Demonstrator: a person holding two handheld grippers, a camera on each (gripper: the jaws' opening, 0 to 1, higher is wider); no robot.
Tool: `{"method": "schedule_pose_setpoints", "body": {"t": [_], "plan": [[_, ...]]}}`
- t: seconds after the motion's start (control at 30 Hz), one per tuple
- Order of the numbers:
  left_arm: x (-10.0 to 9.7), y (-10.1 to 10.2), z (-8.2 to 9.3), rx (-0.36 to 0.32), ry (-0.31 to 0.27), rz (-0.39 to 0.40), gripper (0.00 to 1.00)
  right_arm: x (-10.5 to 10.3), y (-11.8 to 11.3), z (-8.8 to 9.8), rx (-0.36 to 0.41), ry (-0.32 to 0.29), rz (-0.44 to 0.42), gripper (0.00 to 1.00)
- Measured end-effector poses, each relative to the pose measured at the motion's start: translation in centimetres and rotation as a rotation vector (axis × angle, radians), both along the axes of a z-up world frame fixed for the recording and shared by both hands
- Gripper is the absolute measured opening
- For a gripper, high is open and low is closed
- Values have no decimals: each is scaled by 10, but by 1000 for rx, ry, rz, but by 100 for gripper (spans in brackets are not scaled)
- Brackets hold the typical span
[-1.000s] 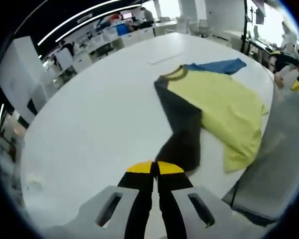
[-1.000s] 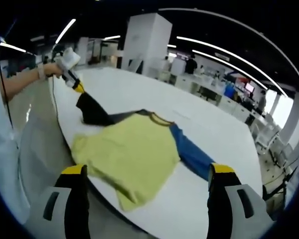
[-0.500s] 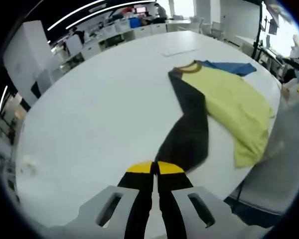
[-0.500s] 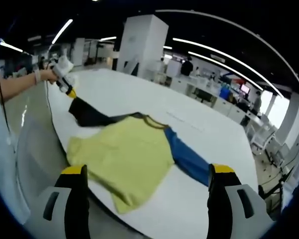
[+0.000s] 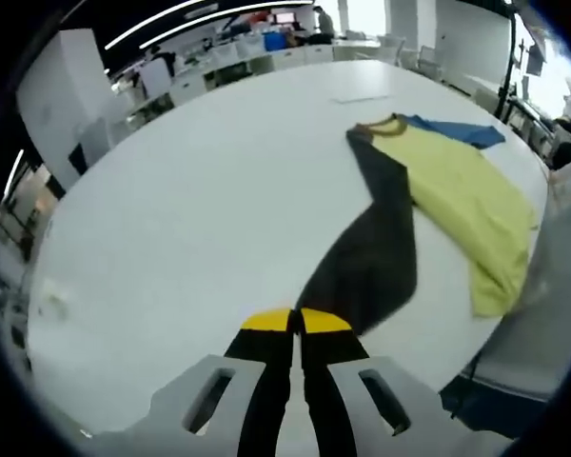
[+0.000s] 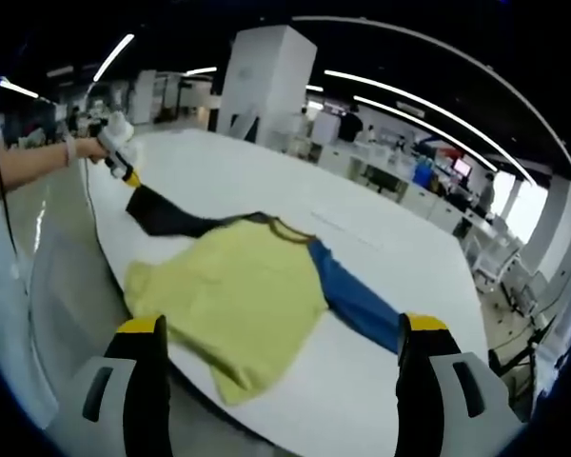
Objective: Fold the garment on the visible template until the final outline fits inside the template.
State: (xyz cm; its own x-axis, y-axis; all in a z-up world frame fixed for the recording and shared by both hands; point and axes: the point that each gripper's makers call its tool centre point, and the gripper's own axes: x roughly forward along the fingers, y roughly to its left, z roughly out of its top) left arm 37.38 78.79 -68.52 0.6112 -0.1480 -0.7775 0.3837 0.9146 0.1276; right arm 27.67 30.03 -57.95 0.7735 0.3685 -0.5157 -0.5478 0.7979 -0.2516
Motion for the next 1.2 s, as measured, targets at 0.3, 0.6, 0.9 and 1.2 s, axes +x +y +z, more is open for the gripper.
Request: {"method": "schedule_pose_setpoints", "body": {"t": [0.3,0.6,0.9,1.2], "plan": [[15,16,-8,23,-6,14,0,2,-1,7,-15,-9,-9,100],[21,30,-10,24,-29,62,0,4,0,10,-14,-15,-16,100],[29,49,-11,41,-33,83,0,4,4,9,-17,-9,-16,100],[36,60,-19,48,-20,88,0,7,6,13,-31,-9,-23,100]]}}
